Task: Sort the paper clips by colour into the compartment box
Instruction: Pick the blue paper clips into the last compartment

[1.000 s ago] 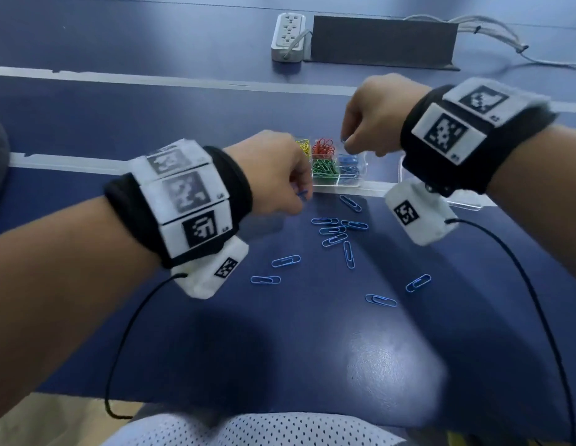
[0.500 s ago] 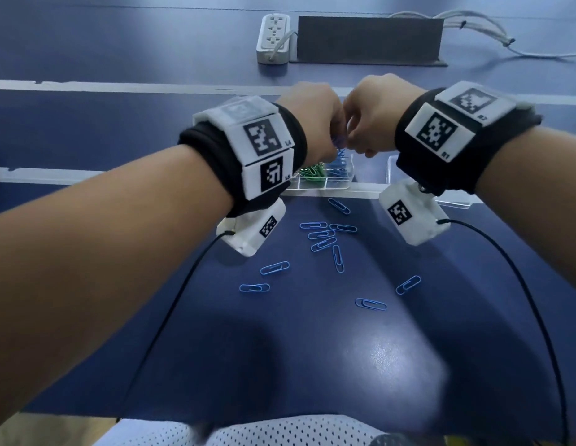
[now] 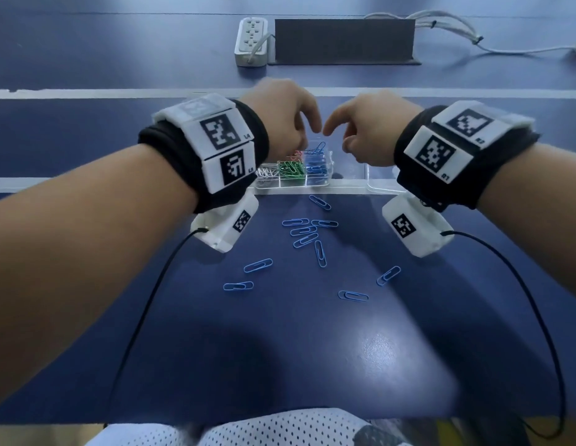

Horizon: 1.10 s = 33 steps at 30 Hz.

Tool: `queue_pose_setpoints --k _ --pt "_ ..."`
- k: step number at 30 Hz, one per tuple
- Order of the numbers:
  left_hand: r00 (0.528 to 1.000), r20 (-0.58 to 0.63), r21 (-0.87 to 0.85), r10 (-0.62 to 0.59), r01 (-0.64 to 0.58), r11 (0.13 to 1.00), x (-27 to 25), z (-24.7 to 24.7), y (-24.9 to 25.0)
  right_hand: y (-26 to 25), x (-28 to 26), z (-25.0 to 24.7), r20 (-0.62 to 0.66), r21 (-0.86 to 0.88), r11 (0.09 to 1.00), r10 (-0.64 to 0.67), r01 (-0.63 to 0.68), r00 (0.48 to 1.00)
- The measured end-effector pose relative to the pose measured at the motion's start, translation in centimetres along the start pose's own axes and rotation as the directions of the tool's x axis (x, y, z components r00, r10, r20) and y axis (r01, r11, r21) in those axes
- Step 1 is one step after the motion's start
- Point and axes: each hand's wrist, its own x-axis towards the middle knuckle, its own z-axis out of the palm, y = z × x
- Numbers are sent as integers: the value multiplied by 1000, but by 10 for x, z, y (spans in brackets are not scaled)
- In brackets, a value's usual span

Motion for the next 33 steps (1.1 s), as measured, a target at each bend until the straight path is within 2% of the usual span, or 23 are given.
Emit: queue_pose_setpoints --k 2,5,8,10,15,19,25,33 --pt "999 32 30 -7 6 1000 -8 -6 -5 -3 0 4 20 -45 998 -39 40 999" --pt "989 149 125 1 -20 992 -28 -10 -12 -5 0 6 10 -27 997 -72 72 997" --pt "957 291 204 -2 -60 977 -49 -8 -17 -13 -7 8 -6 -6 990 -140 140 990" --pt "939 344 230 -14 -70 971 -57 -4 -19 -22 -16 11 45 -42 982 -180 182 983" --pt "951 307 252 37 -119 960 -56 11 -10 -38 -21 25 185 -188 966 -141 175 973" --pt "946 312 288 84 -178 941 -48 22 0 -41 -22 30 166 -217 962 -130 165 977" --pt "935 337 345 111 -232 909 -42 29 12 -32 -30 27 234 -256 953 -99 160 967" --pt "943 328 339 62 -179 924 -47 34 11 -21 -39 28 243 -208 973 -45 97 969"
